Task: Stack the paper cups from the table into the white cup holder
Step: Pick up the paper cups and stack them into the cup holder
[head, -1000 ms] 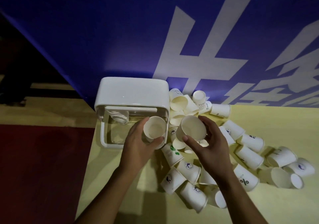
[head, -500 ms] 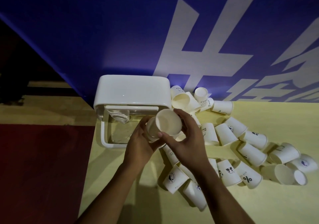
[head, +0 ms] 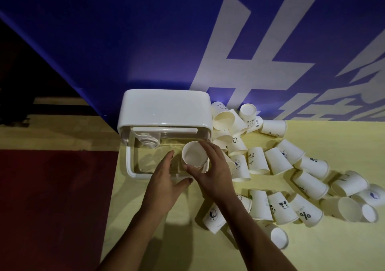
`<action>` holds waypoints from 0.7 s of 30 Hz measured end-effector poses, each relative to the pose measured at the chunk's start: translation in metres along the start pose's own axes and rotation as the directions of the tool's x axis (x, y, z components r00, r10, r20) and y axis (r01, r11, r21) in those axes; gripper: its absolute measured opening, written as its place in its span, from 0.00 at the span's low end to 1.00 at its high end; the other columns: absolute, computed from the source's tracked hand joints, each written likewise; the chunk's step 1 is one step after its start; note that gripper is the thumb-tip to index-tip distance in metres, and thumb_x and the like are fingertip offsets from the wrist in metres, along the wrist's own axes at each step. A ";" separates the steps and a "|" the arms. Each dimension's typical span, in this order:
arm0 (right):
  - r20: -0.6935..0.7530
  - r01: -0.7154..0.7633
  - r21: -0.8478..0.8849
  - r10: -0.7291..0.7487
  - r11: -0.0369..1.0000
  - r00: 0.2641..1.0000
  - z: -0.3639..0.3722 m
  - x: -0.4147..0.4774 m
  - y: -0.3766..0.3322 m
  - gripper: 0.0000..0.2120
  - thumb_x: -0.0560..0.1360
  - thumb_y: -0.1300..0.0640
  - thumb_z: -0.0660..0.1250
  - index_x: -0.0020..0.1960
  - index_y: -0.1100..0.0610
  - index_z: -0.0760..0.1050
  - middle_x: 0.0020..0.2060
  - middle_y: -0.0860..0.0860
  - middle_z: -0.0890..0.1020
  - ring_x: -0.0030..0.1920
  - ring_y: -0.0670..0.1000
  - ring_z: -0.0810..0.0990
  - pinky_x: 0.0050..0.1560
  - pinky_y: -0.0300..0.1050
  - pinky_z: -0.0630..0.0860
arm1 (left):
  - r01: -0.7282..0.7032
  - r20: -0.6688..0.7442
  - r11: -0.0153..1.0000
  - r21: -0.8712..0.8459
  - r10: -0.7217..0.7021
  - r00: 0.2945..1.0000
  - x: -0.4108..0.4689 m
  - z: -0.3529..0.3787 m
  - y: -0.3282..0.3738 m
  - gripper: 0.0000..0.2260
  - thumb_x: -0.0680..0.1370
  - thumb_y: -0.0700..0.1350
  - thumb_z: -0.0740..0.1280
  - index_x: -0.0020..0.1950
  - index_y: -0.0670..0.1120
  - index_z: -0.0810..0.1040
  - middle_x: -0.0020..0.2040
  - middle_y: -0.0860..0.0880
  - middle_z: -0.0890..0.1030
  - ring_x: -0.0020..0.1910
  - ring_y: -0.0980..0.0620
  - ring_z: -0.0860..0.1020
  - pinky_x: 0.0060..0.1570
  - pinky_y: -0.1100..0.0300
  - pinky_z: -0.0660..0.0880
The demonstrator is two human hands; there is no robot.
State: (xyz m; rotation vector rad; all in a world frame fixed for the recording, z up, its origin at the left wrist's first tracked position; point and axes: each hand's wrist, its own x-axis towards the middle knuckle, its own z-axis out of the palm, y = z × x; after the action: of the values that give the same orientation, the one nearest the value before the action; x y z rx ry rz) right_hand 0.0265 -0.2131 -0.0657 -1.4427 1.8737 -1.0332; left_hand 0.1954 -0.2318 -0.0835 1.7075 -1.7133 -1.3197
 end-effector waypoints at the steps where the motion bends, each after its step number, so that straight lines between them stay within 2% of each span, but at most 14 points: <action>1: 0.006 -0.019 0.012 0.019 1.000 1.000 0.001 -0.001 0.000 0.35 0.69 0.41 0.78 0.73 0.43 0.71 0.65 0.34 0.73 0.68 0.38 0.71 0.66 0.31 0.67 | -0.001 0.004 1.000 -0.002 0.001 1.000 0.001 0.000 -0.001 0.41 0.71 0.58 0.79 0.79 0.60 0.61 0.76 0.56 0.70 0.72 0.54 0.71 0.68 0.49 0.74; 6: 0.018 -0.069 0.040 0.068 0.997 0.998 0.000 -0.003 -0.007 0.34 0.68 0.37 0.76 0.69 0.28 0.64 0.63 0.26 0.70 0.66 0.32 0.69 0.61 0.24 0.64 | -0.008 0.037 0.999 0.034 0.007 0.999 0.004 0.001 -0.004 0.40 0.73 0.57 0.77 0.80 0.57 0.61 0.77 0.55 0.70 0.73 0.55 0.71 0.70 0.52 0.72; 8: 0.014 -0.074 0.061 0.074 0.995 0.997 -0.003 -0.005 -0.005 0.36 0.68 0.39 0.78 0.68 0.27 0.63 0.62 0.23 0.71 0.66 0.30 0.69 0.61 0.25 0.65 | -0.023 0.047 0.999 0.050 0.020 0.999 0.004 0.000 -0.001 0.39 0.75 0.59 0.75 0.81 0.56 0.60 0.77 0.54 0.69 0.74 0.55 0.70 0.70 0.51 0.72; 11: -0.009 -0.138 0.081 0.139 0.987 0.990 -0.007 -0.016 0.004 0.37 0.68 0.36 0.78 0.72 0.35 0.66 0.66 0.28 0.73 0.69 0.37 0.72 0.68 0.38 0.71 | -0.035 0.073 0.997 0.064 0.030 0.997 0.005 -0.005 -0.001 0.37 0.77 0.60 0.72 0.81 0.57 0.59 0.77 0.55 0.70 0.73 0.56 0.71 0.69 0.51 0.74; 14: 0.074 -0.241 0.067 0.236 0.968 0.969 -0.009 -0.026 0.018 0.41 0.68 0.31 0.74 0.77 0.41 0.65 0.72 0.36 0.73 0.72 0.41 0.70 0.71 0.51 0.72 | -0.047 0.109 0.995 0.084 0.038 0.993 0.008 -0.009 -0.005 0.36 0.79 0.52 0.72 0.82 0.57 0.57 0.79 0.56 0.67 0.75 0.57 0.68 0.71 0.54 0.71; 16: 0.151 -0.230 0.047 0.221 0.972 0.964 -0.007 -0.028 0.022 0.41 0.70 0.33 0.74 0.78 0.41 0.62 0.73 0.37 0.72 0.74 0.41 0.69 0.71 0.53 0.72 | -0.059 0.164 0.993 0.098 0.042 0.985 0.010 -0.008 -0.004 0.36 0.79 0.47 0.71 0.83 0.57 0.56 0.78 0.59 0.66 0.76 0.59 0.66 0.69 0.63 0.67; 18: 0.199 -0.190 -0.009 0.188 0.982 0.962 -0.002 -0.026 0.023 0.40 0.72 0.34 0.72 0.79 0.40 0.61 0.73 0.36 0.71 0.74 0.43 0.68 0.72 0.54 0.70 | -0.078 0.236 0.992 0.095 0.053 0.970 0.013 -0.005 -0.001 0.37 0.79 0.44 0.71 0.82 0.58 0.56 0.73 0.63 0.68 0.72 0.64 0.67 0.63 0.74 0.66; 19: 0.212 -0.191 -0.044 0.196 0.981 0.958 0.000 -0.025 0.021 0.40 0.72 0.32 0.70 0.79 0.39 0.59 0.74 0.35 0.70 0.74 0.45 0.67 0.72 0.55 0.69 | -0.086 0.268 0.992 0.090 0.059 0.961 0.014 -0.004 0.001 0.37 0.79 0.43 0.71 0.81 0.60 0.56 0.72 0.64 0.69 0.70 0.65 0.68 0.61 0.77 0.65; 21: 0.228 -0.229 -0.116 0.251 0.966 0.941 0.001 -0.022 0.016 0.42 0.71 0.31 0.65 0.80 0.37 0.53 0.76 0.34 0.65 0.74 0.50 0.64 0.71 0.56 0.63 | -0.073 0.304 0.995 0.065 0.050 0.951 0.017 -0.002 0.003 0.38 0.78 0.42 0.70 0.81 0.62 0.54 0.72 0.63 0.71 0.71 0.64 0.69 0.64 0.69 0.69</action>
State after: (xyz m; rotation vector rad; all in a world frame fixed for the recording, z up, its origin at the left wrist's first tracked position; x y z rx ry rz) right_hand 0.0247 -0.1905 -0.0805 -1.2829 1.8776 -0.6358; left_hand 0.1927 -0.2487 -0.0858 1.5385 -1.9894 -1.5717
